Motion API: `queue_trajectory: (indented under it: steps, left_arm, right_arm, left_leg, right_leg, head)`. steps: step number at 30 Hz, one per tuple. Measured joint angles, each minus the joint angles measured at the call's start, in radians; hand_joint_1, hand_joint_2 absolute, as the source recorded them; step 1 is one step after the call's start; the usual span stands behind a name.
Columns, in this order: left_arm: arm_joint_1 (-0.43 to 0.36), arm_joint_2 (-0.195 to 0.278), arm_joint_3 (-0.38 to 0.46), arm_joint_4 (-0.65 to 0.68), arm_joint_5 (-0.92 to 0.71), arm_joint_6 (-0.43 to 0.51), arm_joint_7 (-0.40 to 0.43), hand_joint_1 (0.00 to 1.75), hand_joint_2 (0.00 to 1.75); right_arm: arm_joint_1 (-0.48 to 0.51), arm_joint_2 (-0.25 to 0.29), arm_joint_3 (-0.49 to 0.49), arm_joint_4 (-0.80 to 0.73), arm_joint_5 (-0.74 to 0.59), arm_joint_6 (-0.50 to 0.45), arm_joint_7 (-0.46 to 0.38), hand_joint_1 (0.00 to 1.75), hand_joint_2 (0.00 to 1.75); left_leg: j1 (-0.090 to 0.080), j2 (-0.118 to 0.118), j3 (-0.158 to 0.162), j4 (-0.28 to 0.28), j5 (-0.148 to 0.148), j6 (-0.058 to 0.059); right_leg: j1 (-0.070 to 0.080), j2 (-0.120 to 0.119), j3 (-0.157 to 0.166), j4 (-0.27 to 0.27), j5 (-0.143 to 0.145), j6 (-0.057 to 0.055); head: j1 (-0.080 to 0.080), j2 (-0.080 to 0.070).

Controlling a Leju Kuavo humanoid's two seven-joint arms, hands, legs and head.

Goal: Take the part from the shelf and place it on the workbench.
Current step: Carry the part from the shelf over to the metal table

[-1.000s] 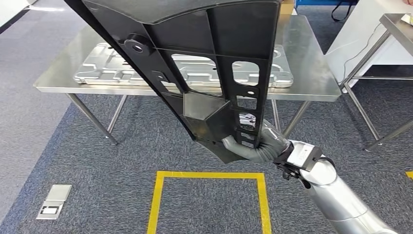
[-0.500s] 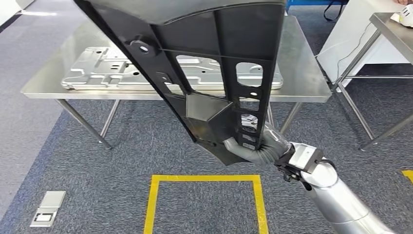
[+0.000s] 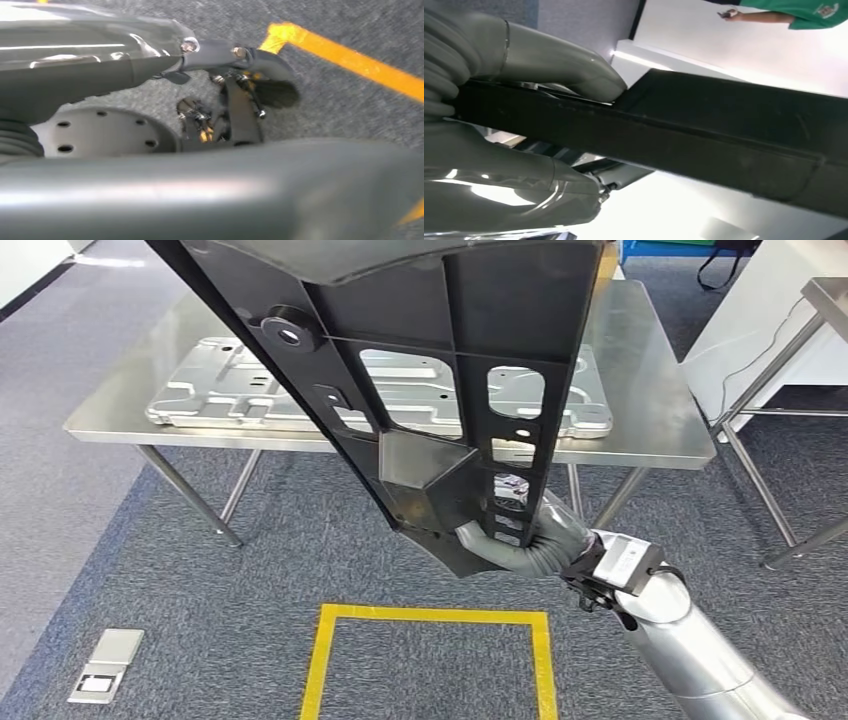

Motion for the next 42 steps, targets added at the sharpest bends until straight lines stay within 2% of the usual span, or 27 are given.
queue_trajectory:
  steps: [2,3,4,6,7,8,9,11,12,13,15,18,20,22,23,24,25,27,28,31,33,35,37,38,39,40,42]
  left_arm:
    - [0.000,0.000,0.000,0.000,0.000,0.001,-0.002,0.00,0.00]
    - [0.001,0.000,0.000,0.000,0.000,0.001,-0.004,0.00,0.00]
    - [0.000,-0.001,0.000,0.000,0.001,0.001,-0.005,0.00,0.00]
    - [0.000,-0.002,0.000,0.000,0.001,0.000,-0.006,0.00,0.00]
    - [0.001,-0.002,0.000,0.000,0.001,0.000,-0.006,0.00,0.00]
    - [0.002,-0.002,0.000,0.000,0.001,0.000,-0.006,0.00,0.00]
    - [0.003,-0.002,0.000,0.000,0.001,0.000,-0.006,0.00,0.00]
    - [0.004,-0.002,0.000,0.000,0.000,0.000,-0.006,0.00,0.00]
    - [0.003,-0.003,0.000,0.000,0.000,0.000,-0.007,0.00,0.00]
    - [0.001,-0.003,0.000,0.000,-0.001,0.000,-0.007,0.00,0.00]
    - [0.000,-0.005,0.000,0.000,-0.002,0.001,-0.008,0.00,0.00]
    - [-0.002,-0.005,0.000,0.000,-0.004,0.001,-0.009,0.00,0.00]
    - [-0.004,-0.004,0.000,0.000,-0.005,0.001,-0.009,0.00,0.00]
    - [-0.002,-0.004,0.000,0.000,-0.006,0.001,-0.009,0.00,0.00]
    - [0.000,-0.004,0.000,0.000,-0.006,0.001,-0.009,0.00,0.00]
    - [0.002,-0.004,0.000,0.000,-0.006,0.001,-0.009,0.00,0.00]
    - [0.004,-0.004,0.000,0.000,-0.007,0.001,-0.010,0.00,0.00]
    - [0.006,-0.004,0.001,0.000,-0.007,0.001,-0.010,0.00,0.00]
    - [0.006,-0.004,0.001,0.000,-0.007,0.001,-0.010,0.00,0.00]
    - [0.005,-0.004,0.000,0.000,-0.008,0.001,-0.010,0.00,0.00]
    - [0.007,-0.004,0.001,0.000,-0.008,0.003,-0.011,0.00,0.00]
    - [0.007,-0.003,0.001,0.000,-0.009,0.005,-0.012,0.00,0.00]
    - [0.006,-0.003,0.001,0.000,-0.013,0.007,-0.011,0.00,0.00]
    - [0.007,-0.003,0.001,0.000,-0.015,0.009,-0.011,0.00,0.00]
    - [0.008,-0.003,0.001,0.000,-0.017,0.009,-0.011,0.00,0.00]
    - [0.009,-0.003,0.001,0.000,-0.018,0.010,-0.010,0.00,0.00]
    - [0.008,-0.004,0.001,0.000,-0.019,0.010,-0.010,0.00,0.00]
  right_arm:
    - [-0.001,0.000,-0.001,-0.004,0.000,0.000,0.000,1.75,1.75]
    - [-0.003,0.000,-0.002,-0.006,0.000,0.000,0.001,1.75,1.75]
    - [-0.004,0.000,-0.002,-0.008,0.000,0.000,0.001,1.75,1.75]
    - [-0.004,0.000,-0.003,-0.008,0.000,0.000,0.001,1.75,1.75]
    - [-0.002,0.000,-0.003,-0.008,0.000,0.000,0.002,1.75,1.75]
    - [0.001,0.000,-0.002,-0.008,0.000,0.000,0.002,1.75,1.75]
    - [0.003,0.000,-0.002,-0.008,0.000,0.000,0.002,1.75,1.75]
    - [0.004,0.000,-0.003,-0.008,0.000,0.000,0.002,1.75,1.75]
    - [0.005,0.000,-0.003,-0.008,0.000,0.000,0.002,1.75,1.75]
    - [0.005,0.001,-0.003,-0.008,0.000,0.000,0.003,1.75,1.75]
    - [0.005,0.001,-0.005,-0.009,0.001,0.000,0.003,1.75,1.75]
    - [0.005,0.002,-0.008,-0.010,0.000,-0.001,0.003,1.75,1.75]
    - [0.005,0.004,-0.008,-0.011,0.000,-0.001,0.003,1.75,1.75]
    - [0.007,0.005,-0.007,-0.011,0.000,-0.001,0.003,1.75,1.75]
    - [0.009,0.005,-0.007,-0.011,0.001,-0.001,0.003,1.75,1.75]
    - [0.010,0.005,-0.006,-0.011,0.001,-0.001,0.003,1.75,1.75]
    - [0.010,0.005,-0.006,-0.011,0.001,-0.001,0.003,1.75,1.75]
    - [0.009,0.007,-0.006,-0.010,0.001,-0.001,0.003,1.75,1.75]
    - [0.009,0.008,-0.006,-0.010,0.001,-0.001,0.002,1.75,1.75]
    - [0.011,0.010,-0.007,-0.010,0.001,-0.002,0.002,1.75,1.75]
    - [0.011,0.010,-0.008,-0.010,0.002,-0.003,0.002,1.75,1.75]
    - [0.011,0.010,-0.010,-0.010,0.006,-0.008,-0.002,1.75,1.75]
    - [0.015,0.010,-0.013,-0.010,0.012,-0.014,-0.006,1.75,1.75]
    - [0.020,0.011,-0.015,-0.010,0.014,-0.017,-0.009,1.75,1.75]
    - [0.024,0.011,-0.016,-0.009,0.014,-0.018,-0.012,1.75,1.75]
    - [0.026,0.011,-0.017,-0.009,0.014,-0.018,-0.014,1.75,1.75]
    - [0.028,0.011,-0.020,-0.009,0.013,-0.018,-0.016,1.75,1.75]
  left_leg:
    - [0.006,0.000,0.018,-0.027,-0.011,0.004]
    - [0.009,0.000,0.030,-0.041,-0.014,0.005]
    - [0.011,-0.001,0.041,-0.050,-0.016,0.006]
    - [0.008,-0.004,0.056,-0.054,-0.026,0.010]
    - [0.007,-0.006,0.063,-0.054,-0.032,0.010]
    - [0.006,-0.008,0.072,-0.054,-0.039,0.010]
    - [0.005,-0.010,0.083,-0.054,-0.047,0.009]
    - [0.004,-0.013,0.109,-0.055,-0.067,0.003]
    - [0.003,-0.015,0.118,-0.054,-0.075,-0.001]
    - [0.003,-0.016,0.121,-0.053,-0.081,-0.006]
    - [0.004,-0.017,0.120,-0.054,-0.088,-0.013]
    - [0.003,-0.015,0.117,-0.036,-0.107,-0.027]
    - [0.009,-0.012,0.065,0.061,-0.144,-0.041]
    - [0.018,-0.010,-0.022,0.194,-0.176,-0.053]
    - [0.021,-0.009,-0.053,0.228,-0.168,-0.056]
    - [0.024,-0.009,-0.065,0.222,-0.137,-0.058]
    - [0.025,-0.008,-0.059,0.177,-0.088,-0.059]
    - [0.023,-0.004,-0.025,0.068,-0.005,-0.056]
    - [0.020,-0.002,-0.012,0.031,0.011,-0.051]
    - [0.013,-0.001,0.004,-0.005,-0.013,-0.026]
    - [0.016,-0.003,0.025,-0.023,-0.025,-0.013]
    - [0.017,-0.005,0.048,-0.034,-0.033,-0.001]
    - [0.013,-0.006,0.064,-0.037,-0.046,0.007]
    - [0.010,-0.007,0.073,-0.037,-0.054,0.008]
    - [0.007,-0.008,0.085,-0.037,-0.063,0.008]
    - [0.005,-0.008,0.100,-0.037,-0.073,0.008]
    - [0.001,-0.008,0.130,-0.037,-0.093,0.007]
  right_leg:
    - [0.001,-0.003,0.004,0.000,-0.009,0.010]
    - [0.002,-0.001,-0.003,0.020,-0.021,0.013]
    - [0.003,0.004,-0.023,0.063,-0.040,0.013]
    - [0.006,0.013,-0.101,0.192,-0.082,0.013]
    - [0.007,0.015,-0.140,0.243,-0.088,0.014]
    - [0.007,0.016,-0.164,0.264,-0.076,0.014]
    - [0.009,0.016,-0.168,0.243,-0.041,0.015]
    - [0.012,0.018,-0.135,0.127,0.052,0.010]
    - [0.015,0.019,-0.114,0.071,0.082,0.006]
    - [0.018,0.021,-0.099,0.035,0.091,0.000]
    - [0.023,0.022,-0.089,0.013,0.078,-0.011]
    - [0.012,0.019,-0.070,-0.003,0.066,-0.025]
    - [0.006,0.014,-0.052,-0.009,0.054,-0.031]
    - [0.005,0.011,-0.035,-0.009,0.038,-0.031]
    - [0.003,0.011,-0.023,-0.009,0.029,-0.029]
    - [0.002,0.011,-0.009,-0.009,0.019,-0.027]
    - [0.000,0.011,0.006,-0.009,0.009,-0.023]
    - [-0.003,0.011,0.034,-0.012,-0.013,-0.012]
    - [-0.003,0.012,0.042,-0.014,-0.020,-0.005]
    - [-0.002,0.012,0.046,-0.019,-0.020,0.017]
    - [-0.003,0.012,0.039,0.009,-0.020,0.027]
    - [-0.001,0.014,-0.009,0.100,-0.048,0.026]
    - [0.003,0.016,-0.095,0.220,-0.094,0.022]
    - [0.006,0.016,-0.131,0.256,-0.102,0.020]
    - [0.009,0.017,-0.150,0.257,-0.088,0.018]
    - [0.012,0.017,-0.153,0.224,-0.053,0.015]
    - [0.020,0.017,-0.136,0.110,0.045,0.001]
  head:
    - [0.000,0.000]
    - [0.001,0.000]
    - [0.001,0.000]
    - [0.001,0.000]
    - [0.001,0.000]
    - [0.001,0.000]
    - [0.001,0.000]
    - [0.001,0.000]
    - [0.001,0.000]
    - [0.001,0.000]
    - [0.001,0.000]
    - [0.000,0.000]
    - [-0.003,0.000]
    - [-0.003,0.000]
    - [-0.003,0.000]
    - [-0.003,0.000]
    - [-0.003,0.000]
    - [-0.003,0.000]
    - [-0.004,0.000]
    - [-0.004,0.000]
    - [-0.002,0.000]
    - [-0.002,0.000]
    - [-0.002,0.000]
    - [-0.001,0.000]
    - [-0.001,0.000]
    - [-0.001,0.000]
    - [-0.002,0.000]
